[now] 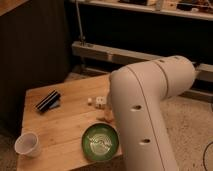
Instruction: Drag the pepper across the table
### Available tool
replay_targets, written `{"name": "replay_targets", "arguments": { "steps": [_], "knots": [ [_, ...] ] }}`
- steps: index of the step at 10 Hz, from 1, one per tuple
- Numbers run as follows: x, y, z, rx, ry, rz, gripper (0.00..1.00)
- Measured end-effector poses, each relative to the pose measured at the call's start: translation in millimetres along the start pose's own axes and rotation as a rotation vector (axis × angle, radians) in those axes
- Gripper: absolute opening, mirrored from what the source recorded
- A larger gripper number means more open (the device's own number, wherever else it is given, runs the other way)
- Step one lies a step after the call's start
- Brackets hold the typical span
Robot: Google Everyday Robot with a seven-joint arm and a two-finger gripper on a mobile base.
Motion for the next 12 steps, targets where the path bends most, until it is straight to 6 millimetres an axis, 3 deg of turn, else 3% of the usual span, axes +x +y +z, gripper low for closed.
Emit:
{"name": "replay_targets", "arguments": {
  "steps": [2,4,9,11,12],
  "knots": [
    [0.9,0.9,-0.2,0.0,-0.001,0.0,0.11],
    [15.6,7.4,-2.2,0.016,-0.013,0.029,0.11],
    [16.3,8.7,-4.3,0.017,-0.016,0.029,0.11],
    [34.5,18.1,-6.7,0.046,-0.041,0.058,0.11],
    [31.2,16.0,-6.4,0.045,-0.04,0.051,0.11]
  ]
}}
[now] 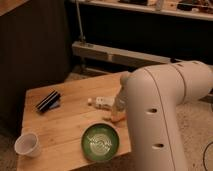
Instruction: Drag the pepper across the table
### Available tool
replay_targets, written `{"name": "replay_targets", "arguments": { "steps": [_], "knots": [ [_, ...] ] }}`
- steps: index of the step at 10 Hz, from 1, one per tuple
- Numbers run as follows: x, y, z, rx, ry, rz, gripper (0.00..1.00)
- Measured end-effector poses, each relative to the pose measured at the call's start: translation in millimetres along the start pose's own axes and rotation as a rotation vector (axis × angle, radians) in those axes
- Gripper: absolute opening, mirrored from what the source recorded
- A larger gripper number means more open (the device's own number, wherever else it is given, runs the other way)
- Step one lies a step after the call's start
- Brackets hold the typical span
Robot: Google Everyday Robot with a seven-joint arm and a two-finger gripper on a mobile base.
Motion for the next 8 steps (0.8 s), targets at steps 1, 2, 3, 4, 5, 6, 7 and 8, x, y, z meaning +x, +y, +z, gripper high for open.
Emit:
{"name": "replay_targets", "arguments": {
  "steps": [1,2,3,4,5,6,7,8],
  "knots": [
    [1.3,0.8,-1.6,0.0,0.0,0.002,0.11],
    [0.6,0.6,-2.1,0.0,0.0,0.001,0.11],
    [0.6,0.6,-2.2,-0.001,0.0,0.001,0.11],
    [1.2,1.3,-2.4,-0.001,-0.001,0.002,0.11],
    [4.1,3.1,-3.0,0.005,-0.008,0.006,0.11],
    [13.9,7.8,-3.9,0.025,-0.031,0.02,0.11],
    [16.9,9.2,-4.7,0.028,-0.032,0.024,0.11],
    [16.7,9.2,-6.1,0.027,-0.031,0.022,0.11]
  ]
}}
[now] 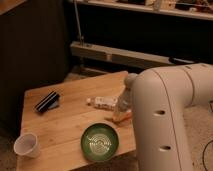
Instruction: Drag the pepper across the table
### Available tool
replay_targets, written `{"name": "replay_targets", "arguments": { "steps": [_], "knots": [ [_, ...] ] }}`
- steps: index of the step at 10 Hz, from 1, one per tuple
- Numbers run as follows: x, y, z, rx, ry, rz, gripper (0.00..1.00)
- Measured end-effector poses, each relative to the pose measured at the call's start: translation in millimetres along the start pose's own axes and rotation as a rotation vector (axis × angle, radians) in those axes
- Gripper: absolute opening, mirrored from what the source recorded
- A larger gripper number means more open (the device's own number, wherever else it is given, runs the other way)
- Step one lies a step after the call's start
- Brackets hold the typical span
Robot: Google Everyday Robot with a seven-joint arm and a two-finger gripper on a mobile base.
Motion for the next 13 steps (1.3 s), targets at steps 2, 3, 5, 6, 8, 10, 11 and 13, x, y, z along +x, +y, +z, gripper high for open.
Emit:
{"name": "replay_targets", "arguments": {
  "steps": [2,3,5,6,8,10,11,13],
  "knots": [
    [-0.4,-0.1,-1.1,0.0,0.0,-0.001,0.11],
    [-0.4,0.1,-1.1,-0.001,0.0,0.0,0.11],
    [7.7,4.1,-2.2,0.014,-0.02,0.012,0.11],
    [15.8,8.3,-3.8,0.027,-0.033,0.021,0.11],
    [16.4,8.5,-6.3,0.027,-0.03,0.021,0.11],
    [15.4,8.1,-6.6,0.026,-0.03,0.02,0.11],
    [15.9,8.6,-6.8,0.025,-0.03,0.02,0.11],
    [26.5,14.2,-8.4,0.043,-0.052,0.033,0.11]
  ]
}}
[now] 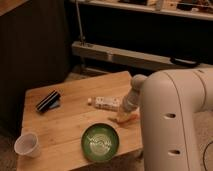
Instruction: Drag the pepper across the table
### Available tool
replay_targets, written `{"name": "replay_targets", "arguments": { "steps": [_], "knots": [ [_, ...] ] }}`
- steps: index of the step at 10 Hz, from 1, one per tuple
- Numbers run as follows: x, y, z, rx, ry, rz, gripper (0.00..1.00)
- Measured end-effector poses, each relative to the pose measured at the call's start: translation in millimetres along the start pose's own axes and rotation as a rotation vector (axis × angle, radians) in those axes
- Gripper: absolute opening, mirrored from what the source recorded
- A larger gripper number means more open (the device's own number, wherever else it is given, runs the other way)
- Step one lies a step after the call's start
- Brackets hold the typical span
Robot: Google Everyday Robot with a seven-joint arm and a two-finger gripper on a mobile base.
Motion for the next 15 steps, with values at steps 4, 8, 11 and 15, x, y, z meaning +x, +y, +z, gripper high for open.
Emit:
{"name": "replay_targets", "arguments": {
  "steps": [4,8,11,15],
  "knots": [
    [6.6,3.4,-4.2,0.008,-0.007,0.007,0.11],
    [19.2,9.9,-7.0,0.025,-0.031,0.018,0.11],
    [22.0,11.6,-10.2,0.028,-0.032,0.02,0.11],
    [27.8,14.8,-11.4,0.035,-0.043,0.028,0.11]
  ]
}}
